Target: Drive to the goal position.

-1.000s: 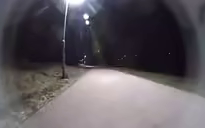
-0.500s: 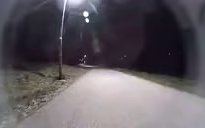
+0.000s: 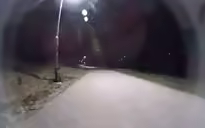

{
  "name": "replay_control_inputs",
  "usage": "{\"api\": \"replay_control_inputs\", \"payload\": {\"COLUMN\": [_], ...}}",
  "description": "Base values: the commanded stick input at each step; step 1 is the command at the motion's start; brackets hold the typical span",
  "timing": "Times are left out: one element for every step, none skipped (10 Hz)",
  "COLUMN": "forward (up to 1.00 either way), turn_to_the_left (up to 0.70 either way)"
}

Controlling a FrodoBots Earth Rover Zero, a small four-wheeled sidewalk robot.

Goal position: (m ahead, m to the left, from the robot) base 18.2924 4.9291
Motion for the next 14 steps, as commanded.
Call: {"api": "replay_control_inputs", "payload": {"forward": [0.66, 0.66, 0.66, 0.67, 0.68, 0.68, 0.68, 0.68, 0.68, 0.68, 0.67, 0.67, 0.67, 0.67], "turn_to_the_left": [0.00, 0.00, 0.00, 0.00, 0.02, 0.11, 0.13, 0.06, 0.01, 0.01, 0.01, 0.01, 0.01, 0.01]}}
